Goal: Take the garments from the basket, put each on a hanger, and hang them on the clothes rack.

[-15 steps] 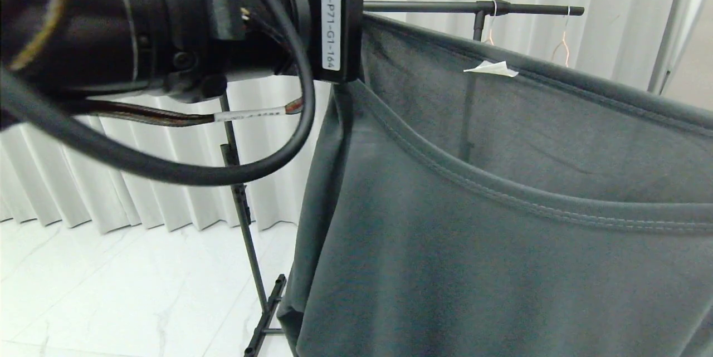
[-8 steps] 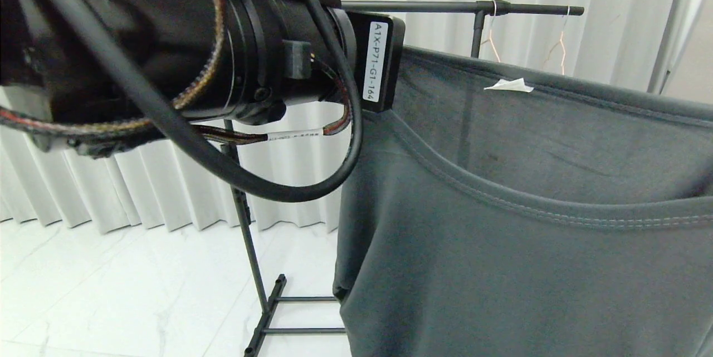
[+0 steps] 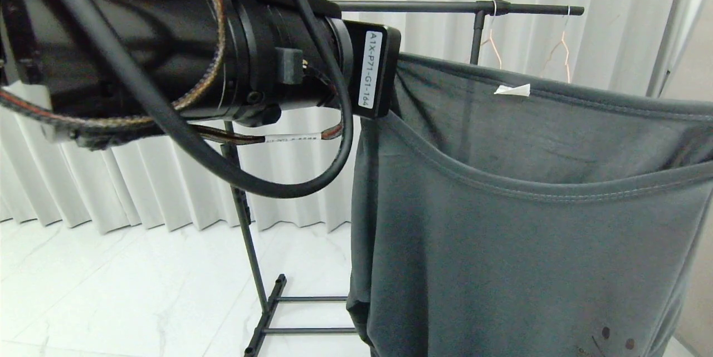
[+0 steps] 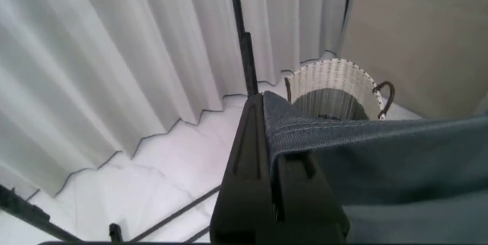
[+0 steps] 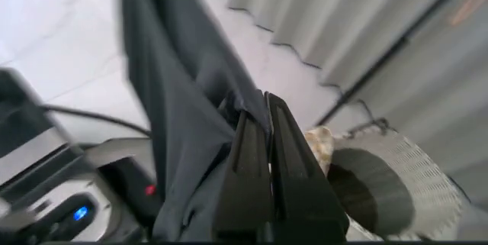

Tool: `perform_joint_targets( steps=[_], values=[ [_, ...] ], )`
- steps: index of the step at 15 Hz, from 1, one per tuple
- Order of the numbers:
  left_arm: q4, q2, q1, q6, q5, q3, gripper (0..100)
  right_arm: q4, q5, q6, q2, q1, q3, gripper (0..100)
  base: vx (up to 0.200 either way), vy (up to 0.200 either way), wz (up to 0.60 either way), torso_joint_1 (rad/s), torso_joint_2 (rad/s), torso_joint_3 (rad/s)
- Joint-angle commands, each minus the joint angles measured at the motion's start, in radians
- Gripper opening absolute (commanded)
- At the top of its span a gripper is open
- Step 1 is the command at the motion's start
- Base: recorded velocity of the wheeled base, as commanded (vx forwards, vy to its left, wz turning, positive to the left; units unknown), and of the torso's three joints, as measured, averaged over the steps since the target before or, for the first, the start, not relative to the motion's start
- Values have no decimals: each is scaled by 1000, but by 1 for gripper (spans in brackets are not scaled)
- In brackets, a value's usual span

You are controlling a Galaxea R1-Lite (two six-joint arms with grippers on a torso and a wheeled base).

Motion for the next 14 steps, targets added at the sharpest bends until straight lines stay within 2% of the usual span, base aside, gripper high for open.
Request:
perform_joint_targets(
  steps=[1,4,6,9,12,14],
  values=[
    [30,-19,3,-14,-8,13,0,-58,-60,14,8,-37,46,0,0,0,0,0,0,0],
    [108,-70,0,-122,-68,76,0,-268,-58,12,21,-137,148,0,0,0,0,0,0,0],
    [155,-130,3,-125,-120,141,0,-358,-49,14,68,-175,152,0,0,0,0,0,0,0],
    [189,-217,1,-123,-192,154,0,-510,22,14,163,-220,151,0,0,0,0,0,0,0],
    [188,-272,-37,-123,-203,193,0,-602,65,12,262,-220,129,0,0,0,0,0,0,0],
    [188,-292,-100,-128,-202,203,0,-622,103,8,283,-217,128,0,0,0,0,0,0,0]
  ],
)
